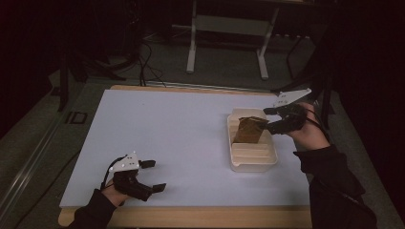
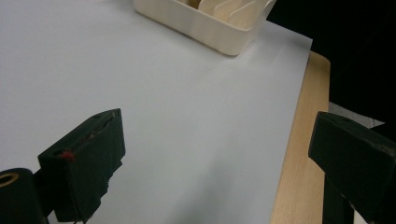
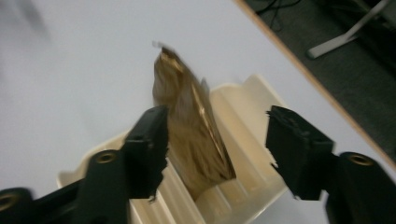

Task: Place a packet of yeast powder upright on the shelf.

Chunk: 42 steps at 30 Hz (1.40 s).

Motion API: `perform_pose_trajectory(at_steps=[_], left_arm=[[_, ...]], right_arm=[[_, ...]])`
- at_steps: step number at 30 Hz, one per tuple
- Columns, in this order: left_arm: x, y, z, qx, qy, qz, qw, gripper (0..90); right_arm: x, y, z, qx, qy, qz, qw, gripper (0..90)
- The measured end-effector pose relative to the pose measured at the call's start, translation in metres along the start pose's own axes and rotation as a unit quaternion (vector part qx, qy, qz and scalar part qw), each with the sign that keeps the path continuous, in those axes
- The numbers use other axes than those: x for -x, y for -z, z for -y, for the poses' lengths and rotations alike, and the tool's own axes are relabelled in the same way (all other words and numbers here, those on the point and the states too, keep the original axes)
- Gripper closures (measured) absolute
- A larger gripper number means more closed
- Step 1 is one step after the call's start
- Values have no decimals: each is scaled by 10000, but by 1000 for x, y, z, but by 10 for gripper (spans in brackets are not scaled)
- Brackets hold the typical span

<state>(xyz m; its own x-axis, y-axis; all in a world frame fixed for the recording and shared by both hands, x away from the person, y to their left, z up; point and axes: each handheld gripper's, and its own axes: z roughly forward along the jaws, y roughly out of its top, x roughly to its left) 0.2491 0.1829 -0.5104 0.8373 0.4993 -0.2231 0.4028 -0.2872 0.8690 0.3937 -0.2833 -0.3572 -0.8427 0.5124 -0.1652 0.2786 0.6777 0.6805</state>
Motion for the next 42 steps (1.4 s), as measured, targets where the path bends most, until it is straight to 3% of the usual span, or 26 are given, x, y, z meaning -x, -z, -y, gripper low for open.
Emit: perform_pose_trajectory(at_steps=[6, 13, 22, 27, 29, 42], left_arm=[[1, 1, 0, 11, -18, -26, 10000, 48], [2, 1, 0, 3, -46, -32, 10000, 48], [1, 2, 1, -11, -9, -69, 10000, 48], [1, 4, 0, 60, -10, -70, 10000, 48], [2, 4, 0, 59, -21, -60, 10000, 48], [3, 5, 0, 84, -61, -32, 9999, 49]], right_arm=[[-15, 3, -8, 291, -132, 66, 9995, 224], [-30, 2, -10, 525, -213, -20, 9984, 146], [-48, 5, -9, 808, -296, -253, 9960, 133], [-58, 5, -3, 812, -530, -154, 9952, 134], [-62, 5, 0, 810, -492, -103, 9954, 135], [-98, -1, 26, 1129, -607, -280, 9914, 135]])
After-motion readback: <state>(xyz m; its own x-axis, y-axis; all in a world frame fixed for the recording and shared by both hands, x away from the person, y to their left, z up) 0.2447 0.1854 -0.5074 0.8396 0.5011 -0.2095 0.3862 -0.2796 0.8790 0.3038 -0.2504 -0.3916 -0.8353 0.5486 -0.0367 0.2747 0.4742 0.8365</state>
